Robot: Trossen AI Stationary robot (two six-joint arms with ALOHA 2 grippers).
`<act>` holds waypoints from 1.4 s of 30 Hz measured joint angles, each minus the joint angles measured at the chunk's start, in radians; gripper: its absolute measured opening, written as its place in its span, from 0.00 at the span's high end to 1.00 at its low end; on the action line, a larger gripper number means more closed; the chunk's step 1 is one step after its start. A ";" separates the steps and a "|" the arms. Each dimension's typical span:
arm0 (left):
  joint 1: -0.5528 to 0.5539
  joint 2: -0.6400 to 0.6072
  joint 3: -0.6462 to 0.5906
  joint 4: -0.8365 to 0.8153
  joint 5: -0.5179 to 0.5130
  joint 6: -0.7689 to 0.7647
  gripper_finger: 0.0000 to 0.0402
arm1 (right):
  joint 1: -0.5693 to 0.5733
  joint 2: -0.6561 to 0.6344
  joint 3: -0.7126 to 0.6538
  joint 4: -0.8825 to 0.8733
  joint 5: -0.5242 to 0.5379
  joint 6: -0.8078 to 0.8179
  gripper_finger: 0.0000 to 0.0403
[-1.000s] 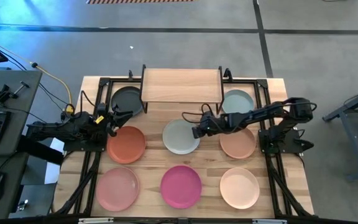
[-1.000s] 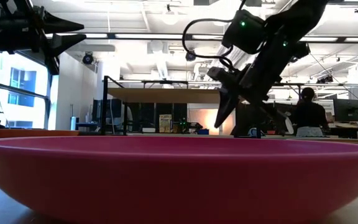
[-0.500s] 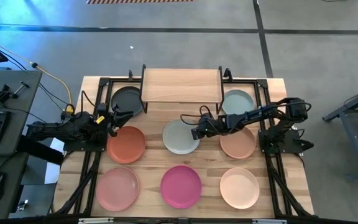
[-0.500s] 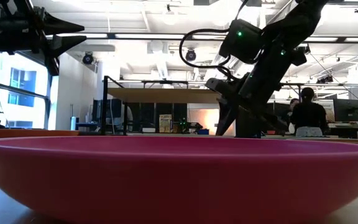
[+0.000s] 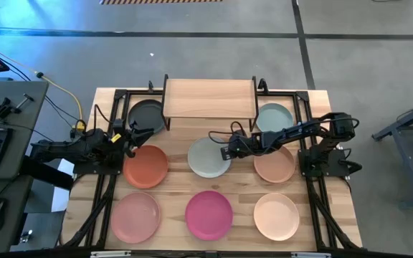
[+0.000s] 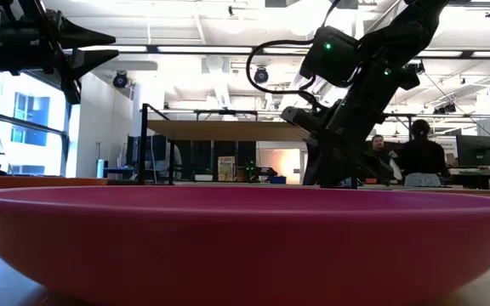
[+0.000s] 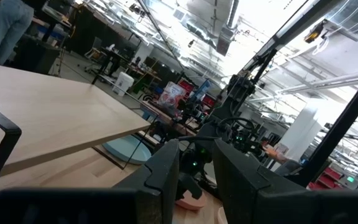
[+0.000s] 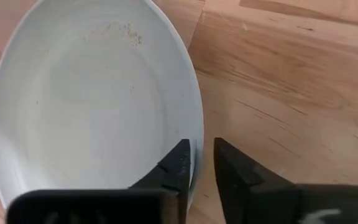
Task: Place and stack plates onto a shelf
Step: Put the white plate on the shelf
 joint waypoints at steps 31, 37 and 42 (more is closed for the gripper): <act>0.000 0.000 0.000 0.000 0.001 0.000 0.78 | 0.000 -0.085 0.000 0.002 -0.041 0.055 1.00; 0.000 0.000 0.000 0.000 0.001 0.000 0.78 | -0.007 -0.114 0.000 0.002 -0.023 0.058 1.00; 0.000 0.000 0.000 0.000 0.001 0.000 0.78 | -0.007 -0.160 0.000 0.002 -0.023 0.059 1.00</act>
